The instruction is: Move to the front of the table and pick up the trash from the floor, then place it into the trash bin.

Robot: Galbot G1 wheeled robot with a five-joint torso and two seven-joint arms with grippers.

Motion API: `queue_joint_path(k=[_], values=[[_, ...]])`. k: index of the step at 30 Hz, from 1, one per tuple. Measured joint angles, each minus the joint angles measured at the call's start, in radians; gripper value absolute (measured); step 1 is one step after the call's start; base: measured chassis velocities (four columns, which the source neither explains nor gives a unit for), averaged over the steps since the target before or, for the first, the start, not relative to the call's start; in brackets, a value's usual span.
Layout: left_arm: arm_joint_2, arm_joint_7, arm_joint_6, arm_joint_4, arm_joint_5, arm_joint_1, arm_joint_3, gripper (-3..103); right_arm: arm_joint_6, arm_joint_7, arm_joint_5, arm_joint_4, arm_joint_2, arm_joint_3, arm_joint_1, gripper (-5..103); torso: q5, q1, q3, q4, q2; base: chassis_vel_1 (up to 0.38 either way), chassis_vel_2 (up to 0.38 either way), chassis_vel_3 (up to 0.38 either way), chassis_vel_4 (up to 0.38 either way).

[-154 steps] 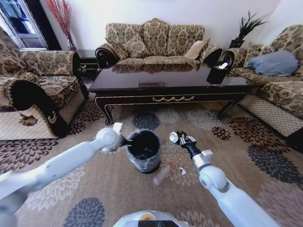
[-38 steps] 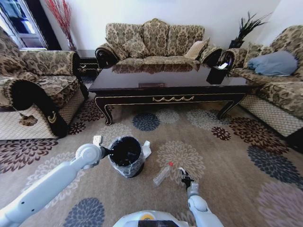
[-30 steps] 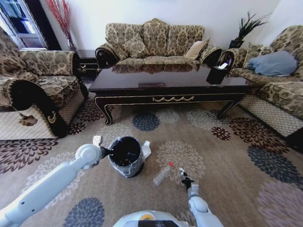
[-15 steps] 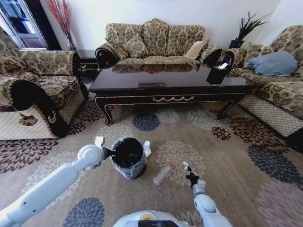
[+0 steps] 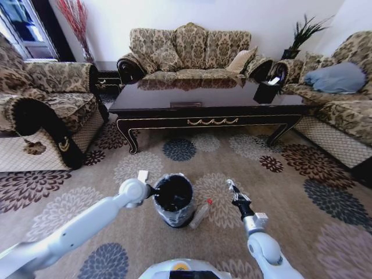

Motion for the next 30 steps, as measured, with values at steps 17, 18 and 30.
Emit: queue_joint_path(k=[17,18,30], values=[[-0.124,-0.036,0.0,0.057,-0.066,-0.211,0.185,0,0.05,-0.06,-0.216,0.153,-0.033,-0.122,-0.127,0,-0.0003,0.0,0.0,0.0002,0.0,0.0,0.0,0.0,0.0],[-0.125,-0.036,0.0,0.058,-0.067,-0.214,0.187,0,0.05,-0.06,-0.218,0.16,-0.032,-0.128,-0.132,0,-0.0002,0.0,0.0,0.0,0.0,0.0,0.0,0.0,0.0],[-0.122,-0.042,0.0,0.059,-0.07,-0.213,0.181,0,0.04,-0.055,-0.25,0.185,-0.022,-0.167,-0.159,11,-0.0003,0.0,0.0,0.0002,0.0,0.0,0.0,0.0,0.0]])
